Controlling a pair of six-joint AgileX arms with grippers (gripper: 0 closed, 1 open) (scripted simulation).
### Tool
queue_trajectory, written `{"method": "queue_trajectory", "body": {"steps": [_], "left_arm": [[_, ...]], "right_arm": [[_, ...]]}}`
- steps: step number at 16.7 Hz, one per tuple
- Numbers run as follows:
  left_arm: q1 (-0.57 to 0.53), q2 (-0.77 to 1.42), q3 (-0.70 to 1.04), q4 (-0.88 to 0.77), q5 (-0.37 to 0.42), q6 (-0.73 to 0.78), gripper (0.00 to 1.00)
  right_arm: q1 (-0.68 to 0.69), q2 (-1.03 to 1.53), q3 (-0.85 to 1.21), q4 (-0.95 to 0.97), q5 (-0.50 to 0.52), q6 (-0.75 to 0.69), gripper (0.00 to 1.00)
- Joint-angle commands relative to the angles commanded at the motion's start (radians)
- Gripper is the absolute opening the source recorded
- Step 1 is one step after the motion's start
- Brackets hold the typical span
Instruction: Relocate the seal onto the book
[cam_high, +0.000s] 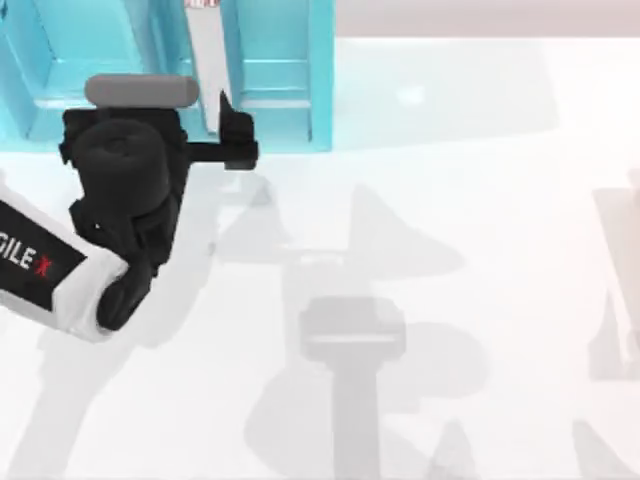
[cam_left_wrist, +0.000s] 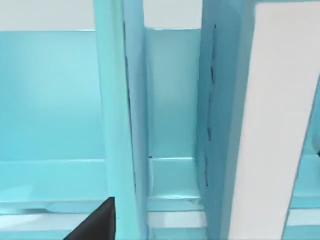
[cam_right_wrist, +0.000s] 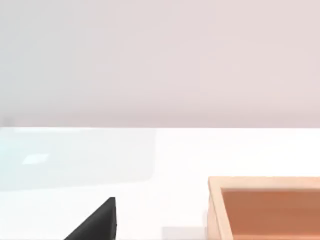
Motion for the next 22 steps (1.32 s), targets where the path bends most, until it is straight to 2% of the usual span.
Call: {"method": "queue_trajectory", "body": {"steps": [4,12,22], "left_arm": [[-0.037,0.158,0.065,0.098,-0.030,-0.002,1.00],[-0.034,0.180,0.083,0.099,-0.027,-0.002,1.00],[0.035,0.396,0.488,-0.083,0.045,0.005,1.00]], "right_arm": [[0.000,0.000,0.000,0.000,0.000,0.000,1.00],[0.000,0.000,0.000,0.000,0.000,0.000,1.00],[0.000,0.000,0.000,0.000,0.000,0.000,1.00]]}}
